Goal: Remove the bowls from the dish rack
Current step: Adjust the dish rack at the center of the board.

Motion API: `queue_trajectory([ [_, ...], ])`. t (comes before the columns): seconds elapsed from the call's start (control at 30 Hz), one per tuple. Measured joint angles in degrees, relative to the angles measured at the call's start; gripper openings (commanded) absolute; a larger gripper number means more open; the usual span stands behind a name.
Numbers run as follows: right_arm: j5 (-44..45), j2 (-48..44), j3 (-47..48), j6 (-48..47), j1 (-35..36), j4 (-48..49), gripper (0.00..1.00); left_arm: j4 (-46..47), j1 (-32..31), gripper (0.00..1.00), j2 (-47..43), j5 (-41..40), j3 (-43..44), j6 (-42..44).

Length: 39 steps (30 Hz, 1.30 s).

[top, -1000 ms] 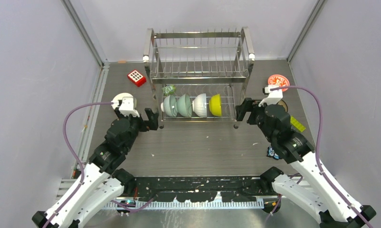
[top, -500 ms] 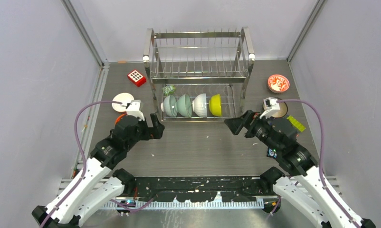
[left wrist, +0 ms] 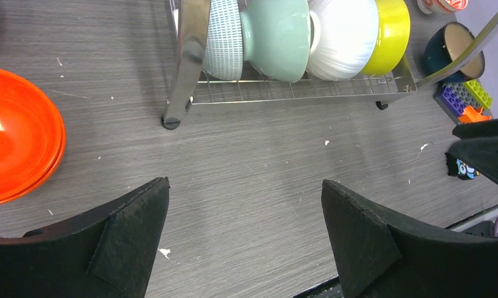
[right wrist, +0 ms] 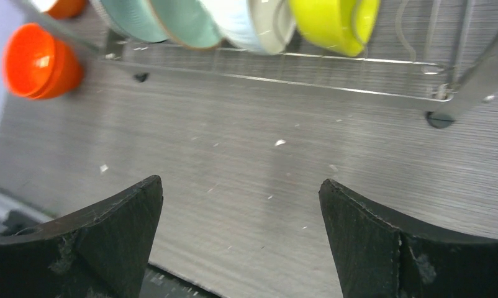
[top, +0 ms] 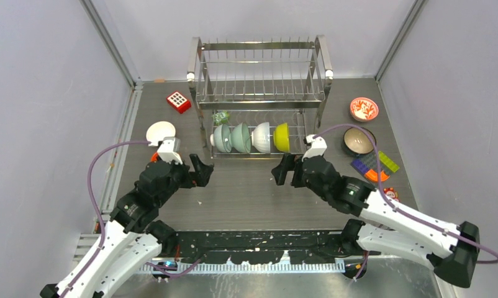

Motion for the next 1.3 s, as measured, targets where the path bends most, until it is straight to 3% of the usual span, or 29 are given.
queue_trajectory([
  [0.17, 11.1, 7.4, 1.6, 0.2, 1.3, -0.5, 1.0, -0.1, 0.0, 0.92, 0.6, 0.0, 0.0, -0.2],
  [0.43, 21.2, 8.7, 1.8, -1.4, 1.2, 1.8, 0.92, -0.1, 0.0, 0.91, 0.6, 0.0, -0.2, -0.2],
  [0.7, 22.6, 13.3, 3.4, -2.5, 1.0, 5.0, 0.84, 0.0, 0.0, 0.87, -0.1, 0.0, -0.5, -0.2],
  [0.97, 23.1, -1.2, 0.3, -4.7, 0.4, 3.2, 0.71, 0.0, 0.0, 0.84, -1.8, -3.7, -1.6, -0.1],
  [1.1, 22.2, -5.5, -1.2, -4.6, -5.7, 1.2, 0.69, 0.0, 0.0, 0.84, -1.8, -5.6, -1.6, -0.1],
  [1.3, 18.2, -0.1, -1.8, -4.6, -14.4, 2.1, 0.63, 0.0, 0.0, 0.84, -1.8, -5.9, -1.6, -0.1],
])
